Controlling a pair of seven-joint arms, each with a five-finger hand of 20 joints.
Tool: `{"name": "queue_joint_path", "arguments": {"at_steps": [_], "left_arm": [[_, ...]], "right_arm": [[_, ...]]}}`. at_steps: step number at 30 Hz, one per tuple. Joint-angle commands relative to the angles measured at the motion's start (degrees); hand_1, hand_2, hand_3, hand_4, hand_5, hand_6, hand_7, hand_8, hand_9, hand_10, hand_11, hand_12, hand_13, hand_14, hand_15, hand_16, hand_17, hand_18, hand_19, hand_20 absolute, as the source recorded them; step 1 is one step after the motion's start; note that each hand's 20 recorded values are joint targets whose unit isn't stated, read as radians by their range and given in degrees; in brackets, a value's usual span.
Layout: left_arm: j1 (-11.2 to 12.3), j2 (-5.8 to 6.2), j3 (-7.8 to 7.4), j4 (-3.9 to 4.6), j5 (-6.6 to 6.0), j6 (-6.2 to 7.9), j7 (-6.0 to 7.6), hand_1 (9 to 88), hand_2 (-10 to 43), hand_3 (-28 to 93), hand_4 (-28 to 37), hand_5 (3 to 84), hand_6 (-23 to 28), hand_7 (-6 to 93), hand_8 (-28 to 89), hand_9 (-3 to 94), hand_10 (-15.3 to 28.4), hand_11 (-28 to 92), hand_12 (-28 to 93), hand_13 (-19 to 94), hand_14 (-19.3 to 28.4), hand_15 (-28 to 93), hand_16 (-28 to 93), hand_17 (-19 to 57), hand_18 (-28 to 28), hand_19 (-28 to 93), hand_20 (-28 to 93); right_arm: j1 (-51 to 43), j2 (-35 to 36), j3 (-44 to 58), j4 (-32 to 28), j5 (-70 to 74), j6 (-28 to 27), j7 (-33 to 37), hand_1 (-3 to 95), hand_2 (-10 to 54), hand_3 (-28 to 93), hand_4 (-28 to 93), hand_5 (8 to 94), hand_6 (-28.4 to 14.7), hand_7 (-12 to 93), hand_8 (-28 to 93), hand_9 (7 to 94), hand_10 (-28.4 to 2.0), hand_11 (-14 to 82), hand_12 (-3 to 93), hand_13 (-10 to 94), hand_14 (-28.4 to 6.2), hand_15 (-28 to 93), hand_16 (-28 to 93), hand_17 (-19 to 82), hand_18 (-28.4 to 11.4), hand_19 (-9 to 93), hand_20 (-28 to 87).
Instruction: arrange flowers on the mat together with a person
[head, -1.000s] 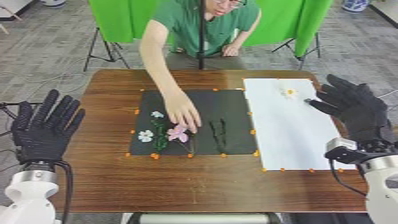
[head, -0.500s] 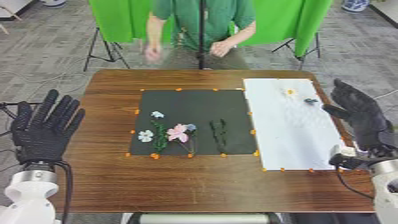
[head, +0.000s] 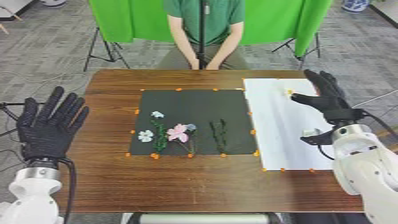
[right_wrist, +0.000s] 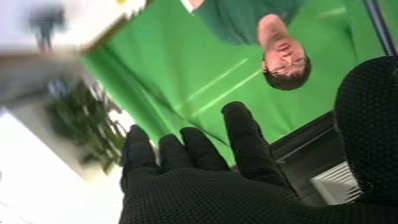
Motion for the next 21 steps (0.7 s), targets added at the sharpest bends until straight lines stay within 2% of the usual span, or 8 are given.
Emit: {"name": "queue_joint_path", "arguments": {"at_steps": [1,4,8,10,14,18,21], "left_arm": [[-0.2,0.87,0.39,0.6,-0.59,-0.03,-0.61,24.6,13.0,65,-28.3,38.8,7.4,9.5,-8,37.4,15.7,16,10,24,13.1,20,-6,-3.6,12.2,25,11],[-0.5,0.88,0.7,0.71,-0.68,0.0,-0.69,24.5,13.0,65,-28.3,38.8,7.4,9.6,-8,37.4,15.7,16,10,24,13.1,20,-6,-3.7,12.2,25,11],[-0.2,0.81,0.84,0.63,-0.84,0.28,-0.78,24.3,13.0,66,-28.3,38.8,7.4,9.8,-8,37.3,15.6,16,10,24,13.0,20,-6,-3.7,12.3,26,11],[-0.1,0.77,0.73,0.34,-0.91,1.16,-0.65,24.4,12.9,66,-28.3,38.8,7.4,9.8,-8,37.3,15.7,16,10,24,13.1,20,-6,-3.7,12.3,26,12],[0.2,1.0,0.72,0.2,-1.3,1.26,0.05,24.4,12.9,66,-28.3,39.2,7.6,10.2,-8,37.3,15.7,16,10,24,13.3,20,-6,-3.7,12.5,27,12],[0.8,0.77,0.51,-0.02,-1.26,1.31,0.03,24.5,13.0,66,-28.3,39.3,7.6,10.3,-8,37.3,15.7,16,10,24,13.3,21,-6,-3.8,12.5,27,12],[0.2,0.86,0.62,0.21,-1.16,1.25,0.07,24.5,13.0,66,-28.3,39.3,7.6,10.3,-9,37.3,15.6,16,10,24,13.4,21,-6,-3.8,12.6,26,12]], "right_arm": [[12.2,2.9,-7.3,6.0,-8.8,-8.8,7.4,22.8,-6.5,73,-22,20.5,-5.6,5,-4,13.1,-18.5,-7.3,15.8,7,-12.9,-11,18,-4,-14.6,25,-8],[16.5,3.4,-10.9,9.2,-10.2,-11.1,9.4,25.7,-9.4,74,-24,19.8,-6.1,4,-3,12.0,-19.4,-8.2,16.7,6,-16.9,-6,18,-1,-18.9,29,-5],[22.0,3.9,-16.3,13.4,-7.6,-10.5,13.6,29.8,-9.5,73,-27,20.7,-6.4,6,-4,13.8,-19.7,-7.3,16.6,8,-18.4,1,14,7,-22.8,34,-1],[24.6,4.1,-19.5,15.3,-6.9,-8.0,15.9,33.3,-9.5,73,-28,20.5,-6.5,6,-5,14.4,-20.0,-5.7,16.6,11,-18.7,5,12,11,-23.8,37,1],[29.0,3.7,-23.7,18.1,-5.5,-7.7,20.5,36.4,-9.5,74,-28,20.7,-6.9,9,-6,15.9,-20.6,-1.8,14.3,12,-19.3,12,6,14,-24.7,41,0],[31.8,3.3,-26.2,20.5,-3.8,-10.5,22.9,38.3,-9.5,74,-28,23.0,-7.2,10,-7,17.5,-20.9,-0.3,13.8,13,-19.6,14,4,15,-24.8,43,0],[34.5,3.6,-29.4,23.1,-2.9,-11.8,23.4,39.0,-9.5,75,-28,23.7,-7.3,11,-8,18.0,-21.4,0.5,13.7,14,-19.8,16,3,16,-24.8,45,0]]}}
